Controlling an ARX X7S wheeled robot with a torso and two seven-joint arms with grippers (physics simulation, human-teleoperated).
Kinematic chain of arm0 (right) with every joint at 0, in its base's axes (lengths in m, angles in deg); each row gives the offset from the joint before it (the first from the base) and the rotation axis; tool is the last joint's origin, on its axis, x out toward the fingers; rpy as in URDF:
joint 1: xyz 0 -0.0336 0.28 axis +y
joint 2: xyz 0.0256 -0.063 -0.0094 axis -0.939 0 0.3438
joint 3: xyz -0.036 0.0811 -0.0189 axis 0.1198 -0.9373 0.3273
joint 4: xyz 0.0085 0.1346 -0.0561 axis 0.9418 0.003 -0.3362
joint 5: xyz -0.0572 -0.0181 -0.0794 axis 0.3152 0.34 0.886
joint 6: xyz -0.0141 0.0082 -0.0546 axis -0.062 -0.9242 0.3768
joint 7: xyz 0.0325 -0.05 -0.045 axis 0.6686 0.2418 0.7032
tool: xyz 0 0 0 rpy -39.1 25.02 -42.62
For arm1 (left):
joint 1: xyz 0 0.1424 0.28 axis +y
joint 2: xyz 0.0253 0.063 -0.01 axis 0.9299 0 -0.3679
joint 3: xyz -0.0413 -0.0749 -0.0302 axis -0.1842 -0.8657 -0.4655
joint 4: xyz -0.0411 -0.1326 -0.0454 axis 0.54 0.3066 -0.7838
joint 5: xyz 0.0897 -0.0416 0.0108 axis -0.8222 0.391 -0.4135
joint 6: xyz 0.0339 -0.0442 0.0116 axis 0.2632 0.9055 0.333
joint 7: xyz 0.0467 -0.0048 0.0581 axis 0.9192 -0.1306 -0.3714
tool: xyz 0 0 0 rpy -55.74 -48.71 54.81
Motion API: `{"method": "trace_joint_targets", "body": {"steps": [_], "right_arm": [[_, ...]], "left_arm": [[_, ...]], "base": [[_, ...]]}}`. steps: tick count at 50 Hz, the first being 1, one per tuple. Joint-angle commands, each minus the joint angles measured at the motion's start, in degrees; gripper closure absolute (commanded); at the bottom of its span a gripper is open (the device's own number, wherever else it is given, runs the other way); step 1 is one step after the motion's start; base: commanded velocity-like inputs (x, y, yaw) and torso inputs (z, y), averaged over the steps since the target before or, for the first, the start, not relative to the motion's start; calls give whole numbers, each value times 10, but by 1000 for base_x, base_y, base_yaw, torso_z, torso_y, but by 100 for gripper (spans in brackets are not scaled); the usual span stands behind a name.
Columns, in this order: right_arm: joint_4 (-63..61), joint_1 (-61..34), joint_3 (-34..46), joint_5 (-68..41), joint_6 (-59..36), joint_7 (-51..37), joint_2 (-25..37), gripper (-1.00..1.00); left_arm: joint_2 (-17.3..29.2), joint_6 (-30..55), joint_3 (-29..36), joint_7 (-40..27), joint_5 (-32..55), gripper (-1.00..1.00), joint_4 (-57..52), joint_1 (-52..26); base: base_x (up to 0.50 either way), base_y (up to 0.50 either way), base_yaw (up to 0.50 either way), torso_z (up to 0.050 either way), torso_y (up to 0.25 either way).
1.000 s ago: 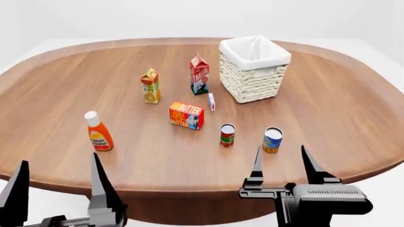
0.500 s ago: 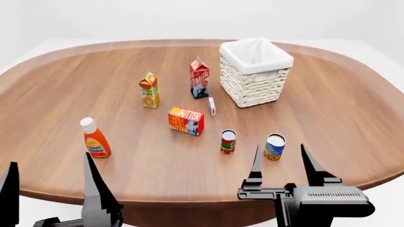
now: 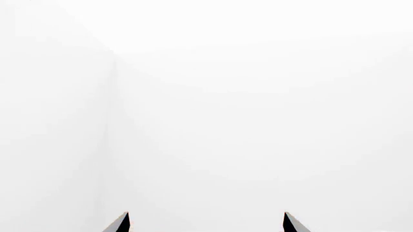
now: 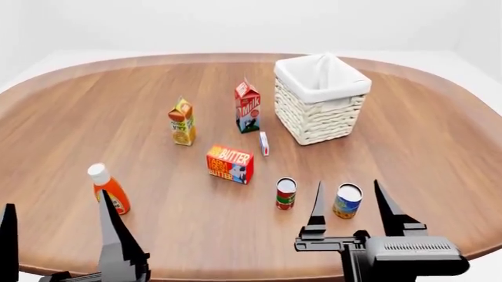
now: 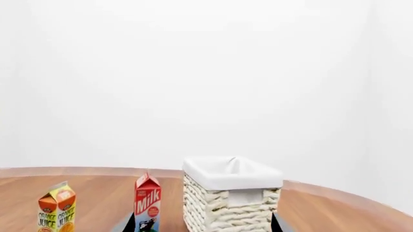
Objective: Pick up the cream cheese box and the butter, and put them in the basket.
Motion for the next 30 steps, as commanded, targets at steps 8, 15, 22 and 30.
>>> {"method": "trace_joint_targets", "body": {"steps": [8, 15, 22, 30], "right_arm": [[-47, 35, 7, 13, 25, -12, 12, -100], [-48, 38, 9, 16, 30, -16, 15, -100], [-54, 44, 10, 19, 38, -20, 18, -100], [-54, 44, 11, 19, 39, -23, 21, -100]], "left_arm": [[10, -2, 2, -8, 3, -100, -4, 2], [14, -5, 4, -10, 3, -100, -4, 4], [17, -15, 7, -12, 1, -100, -3, 8], [21, -30, 9, -13, 2, -100, -1, 13]], "base": [[197, 0, 0, 0, 0], [197, 0, 0, 0, 0], [194, 0, 0, 0, 0], [197, 0, 0, 0, 0]]}}
